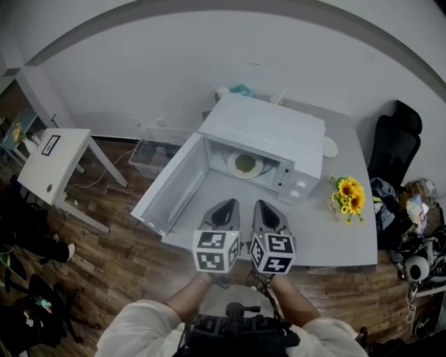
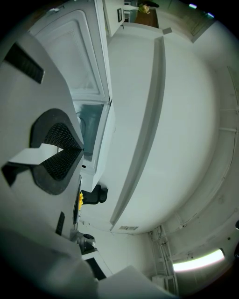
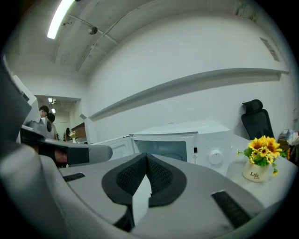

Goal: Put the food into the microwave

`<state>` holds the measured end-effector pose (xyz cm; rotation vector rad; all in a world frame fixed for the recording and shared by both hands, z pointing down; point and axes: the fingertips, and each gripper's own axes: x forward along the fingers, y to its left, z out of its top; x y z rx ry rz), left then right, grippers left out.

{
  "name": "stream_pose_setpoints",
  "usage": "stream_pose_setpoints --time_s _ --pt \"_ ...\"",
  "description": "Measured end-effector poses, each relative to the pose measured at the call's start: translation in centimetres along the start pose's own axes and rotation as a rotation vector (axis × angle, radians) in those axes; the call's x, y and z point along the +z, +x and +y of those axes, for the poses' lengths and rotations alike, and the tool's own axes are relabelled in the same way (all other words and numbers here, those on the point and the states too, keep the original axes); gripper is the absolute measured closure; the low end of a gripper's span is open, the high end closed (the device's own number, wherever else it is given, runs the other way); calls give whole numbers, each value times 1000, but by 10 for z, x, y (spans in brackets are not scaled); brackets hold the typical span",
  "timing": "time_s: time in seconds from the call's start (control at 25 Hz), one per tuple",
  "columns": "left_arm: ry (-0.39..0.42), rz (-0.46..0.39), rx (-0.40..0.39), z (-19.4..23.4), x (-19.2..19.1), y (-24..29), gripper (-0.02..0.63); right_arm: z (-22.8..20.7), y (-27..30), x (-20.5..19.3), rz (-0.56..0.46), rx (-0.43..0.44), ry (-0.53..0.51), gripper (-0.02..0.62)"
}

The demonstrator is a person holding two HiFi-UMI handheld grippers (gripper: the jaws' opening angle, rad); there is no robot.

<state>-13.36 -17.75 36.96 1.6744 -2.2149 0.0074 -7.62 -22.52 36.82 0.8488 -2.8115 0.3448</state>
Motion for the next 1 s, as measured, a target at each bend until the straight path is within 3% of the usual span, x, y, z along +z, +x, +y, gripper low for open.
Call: stream_pose_setpoints --time_s 0.16,1.0 --pt "5 -6 3 -1 2 -2 595 1 -1 4 1 4 -50 578" --pt "-15 -12 35 6 4 3 595 -6 0 4 15 0 -58 577"
